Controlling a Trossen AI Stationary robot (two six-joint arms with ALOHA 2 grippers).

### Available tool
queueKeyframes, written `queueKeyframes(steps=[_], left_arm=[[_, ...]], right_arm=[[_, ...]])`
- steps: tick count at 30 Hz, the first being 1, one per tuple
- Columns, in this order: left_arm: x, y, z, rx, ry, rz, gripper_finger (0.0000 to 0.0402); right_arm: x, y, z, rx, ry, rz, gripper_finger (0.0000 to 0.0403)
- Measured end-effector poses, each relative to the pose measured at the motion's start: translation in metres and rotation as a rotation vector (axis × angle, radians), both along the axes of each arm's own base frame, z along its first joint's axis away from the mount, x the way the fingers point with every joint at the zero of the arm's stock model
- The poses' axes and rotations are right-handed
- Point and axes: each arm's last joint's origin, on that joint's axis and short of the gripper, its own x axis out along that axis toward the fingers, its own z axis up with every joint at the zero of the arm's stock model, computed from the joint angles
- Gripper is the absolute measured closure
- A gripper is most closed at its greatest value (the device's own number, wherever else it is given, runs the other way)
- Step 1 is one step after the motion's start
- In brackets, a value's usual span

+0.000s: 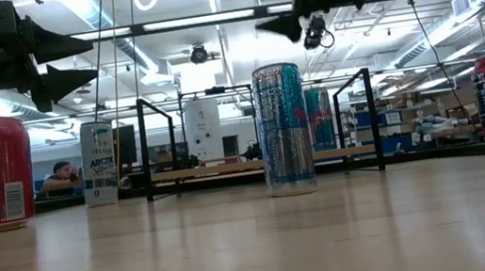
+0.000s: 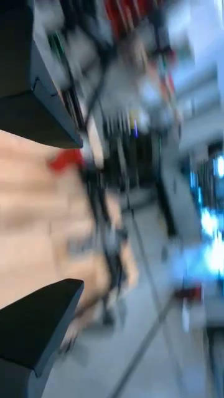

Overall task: Place canned beverage on shelf
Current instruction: Put the right red-black soda can on the shelf

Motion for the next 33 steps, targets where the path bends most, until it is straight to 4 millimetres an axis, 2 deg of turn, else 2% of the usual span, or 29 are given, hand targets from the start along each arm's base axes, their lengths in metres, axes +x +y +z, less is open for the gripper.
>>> queueKeyframes(steps=[4, 9, 18, 25, 29, 33], left_arm=[[0.000, 0.000, 0.000, 0.000, 0.001, 0.000, 0.0081], [0.000, 0.000, -0.001, 0.000, 0.009, 0.000, 0.0081], [0.001, 0.000, -0.010, -0.017, 0.101, -0.002, 0.0081], [0.002, 0.000, -0.010, -0.032, 0.096, -0.024, 0.0081], [0.002, -0.001, -0.010, -0.028, 0.093, -0.061, 0.0081], [0.002, -0.002, -0.009, -0.026, 0.084, -0.063, 0.0081]], right_arm=[[0.001, 0.032, 0.016, -0.042, -0.058, 0.204, 0.0034], [0.005, 0.067, 0.025, -0.133, -0.087, 0.326, 0.0034], [0.005, 0.107, 0.036, -0.223, -0.128, 0.444, 0.0033], [0.012, 0.134, 0.033, -0.227, -0.085, 0.447, 0.0035], [0.011, 0.148, 0.020, -0.307, 0.073, 0.336, 0.0034], [-0.005, 0.159, 0.013, -0.361, 0.273, 0.185, 0.0035]])
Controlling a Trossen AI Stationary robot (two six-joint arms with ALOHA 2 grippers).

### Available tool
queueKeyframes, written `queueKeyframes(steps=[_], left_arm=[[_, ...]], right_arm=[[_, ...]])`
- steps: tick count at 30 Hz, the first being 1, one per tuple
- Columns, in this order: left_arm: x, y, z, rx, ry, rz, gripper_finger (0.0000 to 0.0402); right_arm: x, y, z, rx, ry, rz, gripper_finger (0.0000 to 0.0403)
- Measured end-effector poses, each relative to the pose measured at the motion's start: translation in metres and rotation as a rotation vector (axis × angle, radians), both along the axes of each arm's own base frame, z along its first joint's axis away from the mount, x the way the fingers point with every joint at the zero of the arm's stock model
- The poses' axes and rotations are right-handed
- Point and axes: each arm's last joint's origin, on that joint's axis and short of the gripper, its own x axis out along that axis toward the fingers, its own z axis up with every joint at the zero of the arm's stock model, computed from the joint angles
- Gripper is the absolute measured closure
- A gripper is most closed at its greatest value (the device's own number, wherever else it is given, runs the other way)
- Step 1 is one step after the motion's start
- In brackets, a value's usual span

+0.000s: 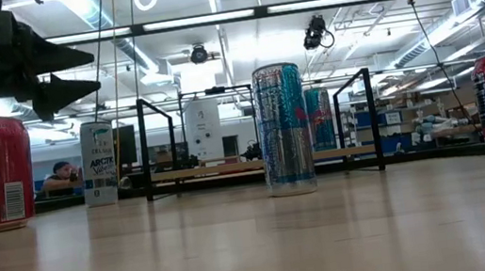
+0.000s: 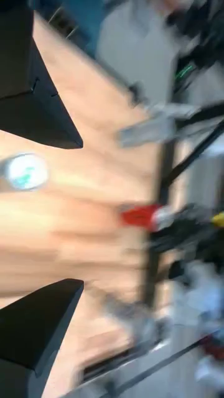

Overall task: Place canned beverage on shelf
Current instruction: Put the right red-black soda can on the shelf

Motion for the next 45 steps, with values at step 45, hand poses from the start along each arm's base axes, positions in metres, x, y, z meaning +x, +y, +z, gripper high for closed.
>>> queueKeyframes(steps=[45], left_arm=[[-0.001, 0.000, 0.007, 0.036, -0.055, 0.005, 0.0081]], right_arm=[[-0.119, 0.018, -0.069, 0.279, 0.914, -0.418, 0.0035]])
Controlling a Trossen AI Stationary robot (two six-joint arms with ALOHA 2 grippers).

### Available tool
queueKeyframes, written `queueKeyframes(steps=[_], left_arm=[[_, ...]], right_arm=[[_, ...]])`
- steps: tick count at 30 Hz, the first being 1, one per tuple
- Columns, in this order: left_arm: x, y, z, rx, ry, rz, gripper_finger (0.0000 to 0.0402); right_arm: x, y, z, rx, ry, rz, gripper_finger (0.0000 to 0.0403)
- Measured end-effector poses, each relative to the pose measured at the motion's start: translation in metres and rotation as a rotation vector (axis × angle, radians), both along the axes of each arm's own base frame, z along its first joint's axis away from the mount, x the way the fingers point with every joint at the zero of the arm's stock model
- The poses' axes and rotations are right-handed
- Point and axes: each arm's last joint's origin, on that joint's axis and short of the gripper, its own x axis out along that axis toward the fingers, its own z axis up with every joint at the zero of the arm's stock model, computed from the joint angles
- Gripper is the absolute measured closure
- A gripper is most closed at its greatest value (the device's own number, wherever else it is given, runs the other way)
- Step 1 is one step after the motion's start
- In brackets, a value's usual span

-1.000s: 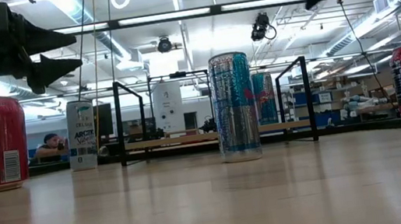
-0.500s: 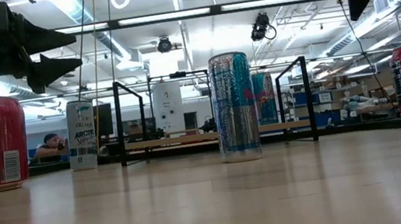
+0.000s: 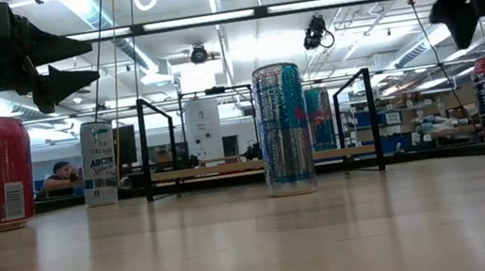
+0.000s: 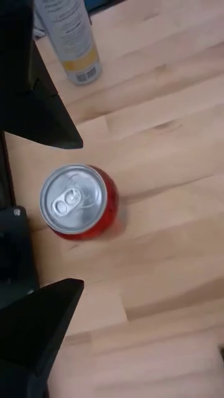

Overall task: Place canned beverage on shelf
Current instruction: Put the right red-black soda can on the shelf

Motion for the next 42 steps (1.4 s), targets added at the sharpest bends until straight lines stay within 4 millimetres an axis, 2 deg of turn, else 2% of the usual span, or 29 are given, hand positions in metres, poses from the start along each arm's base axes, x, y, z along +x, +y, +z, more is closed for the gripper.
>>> queueKeyframes(steps=[8, 14, 36, 42], left_arm=[[0.000, 0.000, 0.000, 0.000, -0.002, 0.000, 0.0081], [0.000, 0.000, 0.001, 0.000, -0.009, 0.001, 0.0081], [0.000, 0.000, 0.001, 0.000, -0.007, 0.001, 0.0081], [0.000, 0.000, 0.001, 0.000, -0.007, 0.001, 0.0081]], right_arm=[[-0.001, 0.001, -0.018, 0.035, 0.054, -0.043, 0.0035], [-0.003, 0.002, -0.026, 0.037, 0.072, 0.044, 0.0035], [0.000, 0.020, -0.026, -0.024, 0.092, -0.031, 0.0035], [-0.001, 0.024, -0.026, -0.040, 0.092, -0.005, 0.0035]])
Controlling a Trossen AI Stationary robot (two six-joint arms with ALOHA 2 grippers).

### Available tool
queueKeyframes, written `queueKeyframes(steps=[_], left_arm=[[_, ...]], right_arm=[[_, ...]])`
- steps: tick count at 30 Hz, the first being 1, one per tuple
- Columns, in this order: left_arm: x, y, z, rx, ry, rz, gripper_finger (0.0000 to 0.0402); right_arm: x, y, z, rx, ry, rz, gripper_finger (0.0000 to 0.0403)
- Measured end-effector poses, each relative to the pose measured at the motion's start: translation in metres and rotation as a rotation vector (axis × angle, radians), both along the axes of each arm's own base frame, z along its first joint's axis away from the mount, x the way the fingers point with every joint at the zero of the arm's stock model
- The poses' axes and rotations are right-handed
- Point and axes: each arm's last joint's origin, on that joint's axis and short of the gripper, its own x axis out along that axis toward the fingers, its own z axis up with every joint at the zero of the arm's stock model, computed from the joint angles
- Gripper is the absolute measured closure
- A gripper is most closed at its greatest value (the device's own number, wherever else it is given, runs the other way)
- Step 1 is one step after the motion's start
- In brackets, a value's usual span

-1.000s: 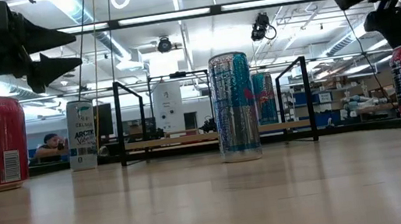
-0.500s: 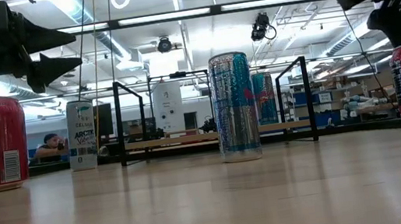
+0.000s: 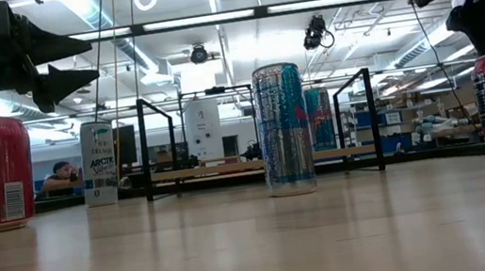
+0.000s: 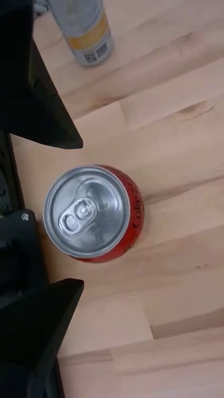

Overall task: Place canned beverage on shelf
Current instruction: Put the right red-black soda can on the shelf

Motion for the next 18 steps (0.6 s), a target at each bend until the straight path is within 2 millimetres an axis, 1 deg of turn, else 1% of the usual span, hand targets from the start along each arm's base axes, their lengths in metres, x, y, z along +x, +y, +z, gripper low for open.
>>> queueKeyframes(steps=[4, 7, 13, 18], left_arm=[[0.000, 0.000, 0.000, 0.000, 0.000, 0.000, 0.0081], [0.000, 0.000, 0.000, 0.000, 0.000, 0.000, 0.0081], [0.000, 0.000, 0.000, 0.000, 0.000, 0.000, 0.0081], [0.000, 0.000, 0.000, 0.000, 0.000, 0.000, 0.0081]], right_arm=[[0.001, 0.002, -0.002, -0.028, -0.006, 0.020, 0.0035], [-0.001, 0.003, -0.010, -0.030, 0.015, 0.050, 0.0035], [-0.003, 0.003, -0.021, -0.029, 0.053, 0.054, 0.0035], [0.001, 0.004, -0.032, -0.027, 0.014, 0.065, 0.0035]])
